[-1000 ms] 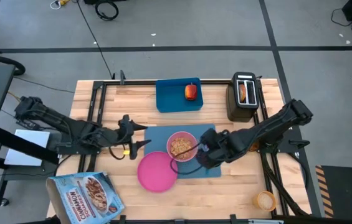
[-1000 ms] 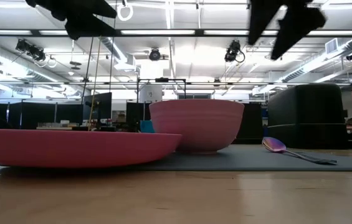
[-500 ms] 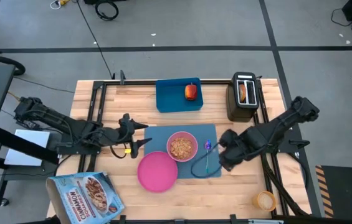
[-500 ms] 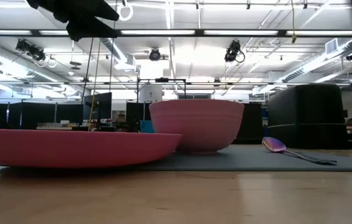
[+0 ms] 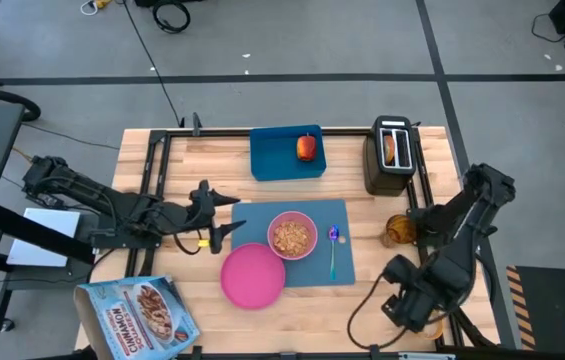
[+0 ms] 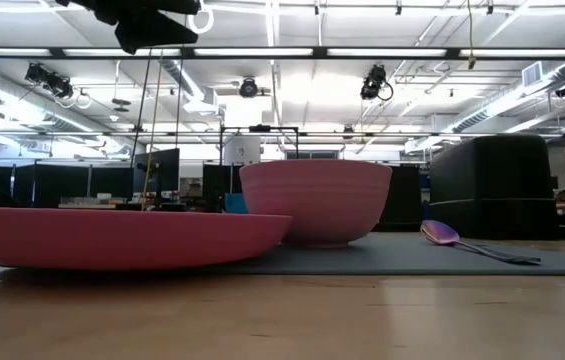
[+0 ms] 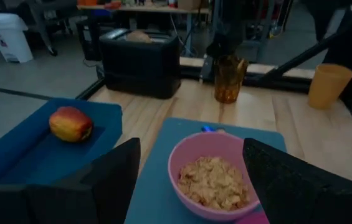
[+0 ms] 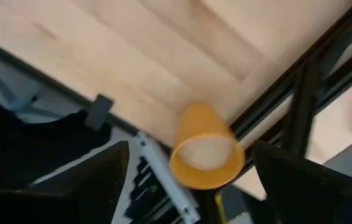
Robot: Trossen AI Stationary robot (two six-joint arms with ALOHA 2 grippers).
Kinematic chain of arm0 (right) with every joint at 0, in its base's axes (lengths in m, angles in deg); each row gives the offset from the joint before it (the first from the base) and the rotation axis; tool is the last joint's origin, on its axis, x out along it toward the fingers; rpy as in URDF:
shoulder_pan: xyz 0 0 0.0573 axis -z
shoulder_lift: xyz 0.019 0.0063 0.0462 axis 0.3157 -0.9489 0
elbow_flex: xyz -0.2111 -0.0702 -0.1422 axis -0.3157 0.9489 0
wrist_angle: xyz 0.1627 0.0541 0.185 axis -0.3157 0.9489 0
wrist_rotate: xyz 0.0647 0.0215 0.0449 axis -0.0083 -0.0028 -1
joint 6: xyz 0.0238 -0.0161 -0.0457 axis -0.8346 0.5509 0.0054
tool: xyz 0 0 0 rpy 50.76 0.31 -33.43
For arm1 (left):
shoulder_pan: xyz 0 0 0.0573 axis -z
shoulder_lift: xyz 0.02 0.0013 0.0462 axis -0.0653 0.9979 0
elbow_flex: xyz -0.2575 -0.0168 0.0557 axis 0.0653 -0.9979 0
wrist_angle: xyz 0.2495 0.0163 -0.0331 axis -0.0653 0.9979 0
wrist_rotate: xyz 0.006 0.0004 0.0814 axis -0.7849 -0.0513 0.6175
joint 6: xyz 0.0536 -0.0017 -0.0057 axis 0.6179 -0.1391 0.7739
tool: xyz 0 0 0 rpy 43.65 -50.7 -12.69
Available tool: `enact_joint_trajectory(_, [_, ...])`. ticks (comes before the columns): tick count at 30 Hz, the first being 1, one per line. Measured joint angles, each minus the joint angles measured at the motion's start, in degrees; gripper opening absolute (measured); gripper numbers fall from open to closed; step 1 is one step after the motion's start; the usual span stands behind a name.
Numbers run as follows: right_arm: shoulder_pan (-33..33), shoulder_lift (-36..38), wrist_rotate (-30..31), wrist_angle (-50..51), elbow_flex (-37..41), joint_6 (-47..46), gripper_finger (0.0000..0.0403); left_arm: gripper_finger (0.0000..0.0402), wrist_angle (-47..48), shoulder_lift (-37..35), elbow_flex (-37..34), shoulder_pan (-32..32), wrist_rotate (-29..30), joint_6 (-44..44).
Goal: Arrange a breakfast setting
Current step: Put the yellow cup to the top right of the pink bowl
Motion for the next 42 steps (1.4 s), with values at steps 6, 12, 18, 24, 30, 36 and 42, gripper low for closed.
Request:
enact_joint_trajectory(6, [-3.6, 0.0, -1.1, -4.0, 0.0, -7.9, 0.0348, 0.029, 0.0, 0.0, 0.0, -0.3, 0.0, -0.1])
enact_joint_trajectory(12, [-8.1, -1.9, -3.0, -6.1, 0.6, -20.8, 0.0348, 0.029, 0.1, 0.0, 0.0, -0.3, 0.0, -0.1])
enact_joint_trajectory(18, [-8.1, -8.4, -4.9, -12.6, 0.8, -23.4, 0.0348, 0.029, 0.1, 0.0, 0.0, -0.3, 0.0, 1.4])
enact_joint_trajectory(24, [-8.1, -14.0, -5.2, -14.4, 0.8, -23.5, 0.0337, 0.029, -0.2, 0.0, 0.0, -0.3, 0.0, 2.5])
enact_joint_trajectory(30, [-8.2, -15.8, -4.1, -13.4, 0.8, -23.4, 0.0257, 0.029, -0.3, 0.0, 0.0, -0.3, 0.0, 2.6])
enact_joint_trajectory(36, [-9.0, -15.3, -5.5, -8.2, 0.8, -23.8, 0.0182, 0.029, -0.3, 0.0, 0.0, -0.3, 0.0, 2.5])
enact_joint_trajectory(42, [-9.9, -15.6, -1.8, -10.0, 0.8, -24.1, 0.0167, 0.029, -0.5, 0.0, 0.0, -0.3, 0.0, 2.5])
